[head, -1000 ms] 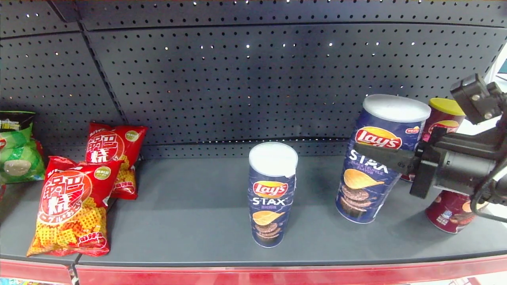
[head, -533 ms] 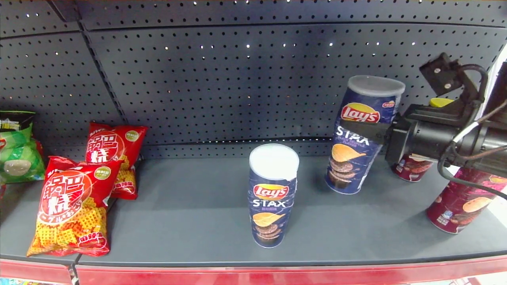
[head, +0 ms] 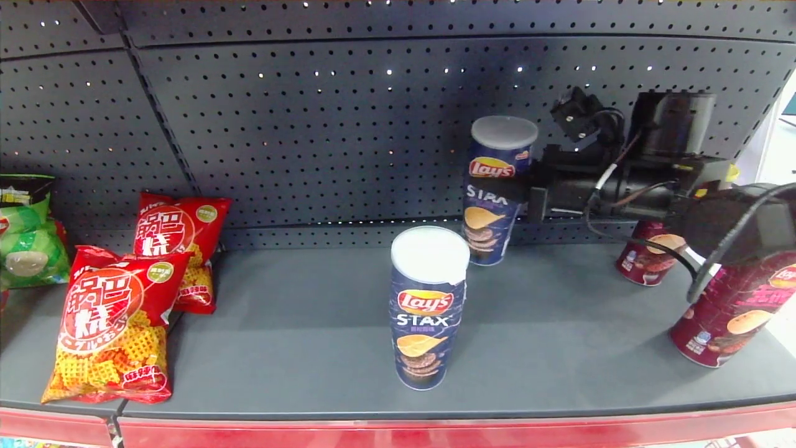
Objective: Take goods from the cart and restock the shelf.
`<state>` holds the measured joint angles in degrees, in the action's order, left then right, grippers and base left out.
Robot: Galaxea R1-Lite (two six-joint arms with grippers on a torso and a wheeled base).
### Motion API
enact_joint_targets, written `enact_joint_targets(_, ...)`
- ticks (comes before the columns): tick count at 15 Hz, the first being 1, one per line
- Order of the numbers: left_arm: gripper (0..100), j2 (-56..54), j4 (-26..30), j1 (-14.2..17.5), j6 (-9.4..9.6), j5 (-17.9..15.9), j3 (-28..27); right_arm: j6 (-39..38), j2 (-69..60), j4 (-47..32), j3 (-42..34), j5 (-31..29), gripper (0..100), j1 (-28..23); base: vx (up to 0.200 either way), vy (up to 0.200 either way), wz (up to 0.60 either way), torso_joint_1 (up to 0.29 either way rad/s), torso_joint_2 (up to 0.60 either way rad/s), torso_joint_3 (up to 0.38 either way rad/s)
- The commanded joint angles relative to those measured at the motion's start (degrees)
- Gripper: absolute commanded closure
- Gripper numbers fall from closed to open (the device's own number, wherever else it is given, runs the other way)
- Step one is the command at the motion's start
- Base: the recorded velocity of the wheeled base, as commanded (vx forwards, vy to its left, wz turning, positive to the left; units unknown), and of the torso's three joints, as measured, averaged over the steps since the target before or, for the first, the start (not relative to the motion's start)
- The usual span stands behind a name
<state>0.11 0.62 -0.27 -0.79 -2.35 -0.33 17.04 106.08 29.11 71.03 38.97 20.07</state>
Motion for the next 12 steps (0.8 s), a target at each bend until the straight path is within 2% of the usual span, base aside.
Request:
enact_joint_targets(1,0,0.24,-0.01,0.0,0.0,-0.02,-0.02,-0.43,8.35,-0.2,6.66,3.57,100,2.96,0.0,0.0,0.0,0.0,0.0,0.0)
enact_joint_targets(5,0,0.24,-0.01,0.0,-0.09,-0.02,-0.02,-0.52,11.95,-0.28,8.33,7.61,100,5.51,0.0,0.0,0.0,0.0,0.0,0.0)
enact_joint_targets(12,0,0.15,-0.01,0.0,0.0,-0.02,-0.02,-2.1,16.26,-0.37,14.22,9.28,100,7.71,0.0,0.0,0.0,0.0,0.0,0.0)
